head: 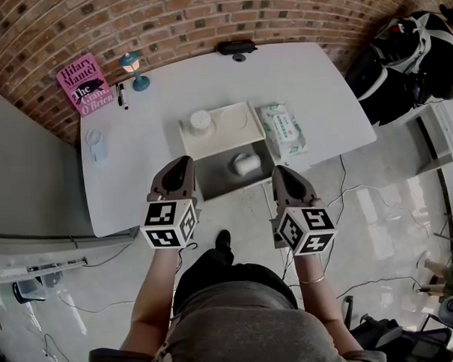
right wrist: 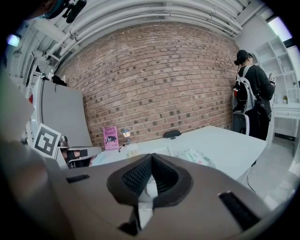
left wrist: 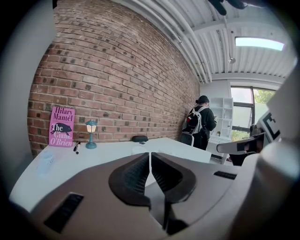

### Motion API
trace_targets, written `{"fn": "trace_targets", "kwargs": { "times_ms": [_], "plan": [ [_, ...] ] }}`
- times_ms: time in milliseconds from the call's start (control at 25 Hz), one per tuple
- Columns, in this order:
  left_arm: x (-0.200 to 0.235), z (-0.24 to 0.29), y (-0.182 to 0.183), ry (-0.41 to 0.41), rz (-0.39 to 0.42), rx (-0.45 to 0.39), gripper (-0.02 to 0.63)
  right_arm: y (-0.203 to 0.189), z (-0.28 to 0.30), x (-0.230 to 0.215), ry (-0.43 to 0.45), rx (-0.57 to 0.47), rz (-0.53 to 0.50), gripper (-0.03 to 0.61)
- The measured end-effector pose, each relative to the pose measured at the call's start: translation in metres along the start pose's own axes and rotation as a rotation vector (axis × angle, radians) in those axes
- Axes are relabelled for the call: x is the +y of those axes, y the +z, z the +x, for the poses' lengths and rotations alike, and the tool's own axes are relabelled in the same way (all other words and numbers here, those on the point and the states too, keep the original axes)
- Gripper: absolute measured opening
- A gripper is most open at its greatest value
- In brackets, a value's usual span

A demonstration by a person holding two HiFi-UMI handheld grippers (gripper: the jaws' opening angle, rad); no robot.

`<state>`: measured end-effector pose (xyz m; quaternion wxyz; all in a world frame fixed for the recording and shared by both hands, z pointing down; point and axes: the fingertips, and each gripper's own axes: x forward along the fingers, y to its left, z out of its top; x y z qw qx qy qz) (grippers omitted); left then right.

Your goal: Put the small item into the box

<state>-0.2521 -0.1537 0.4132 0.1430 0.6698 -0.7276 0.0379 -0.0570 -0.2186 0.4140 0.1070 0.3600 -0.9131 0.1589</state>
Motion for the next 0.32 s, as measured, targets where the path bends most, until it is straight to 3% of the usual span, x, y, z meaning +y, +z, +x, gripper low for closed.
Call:
{"fn": "trace_targets", "kwargs": {
  "times_ms": [320],
  "plan": [
    [-0.0072,0.0052,0.0013,-0.017,0.019,0.001,0.031,0.0025,0.0018,-0.0021,0.006,-0.005,0.004,0.003]
  ]
}}
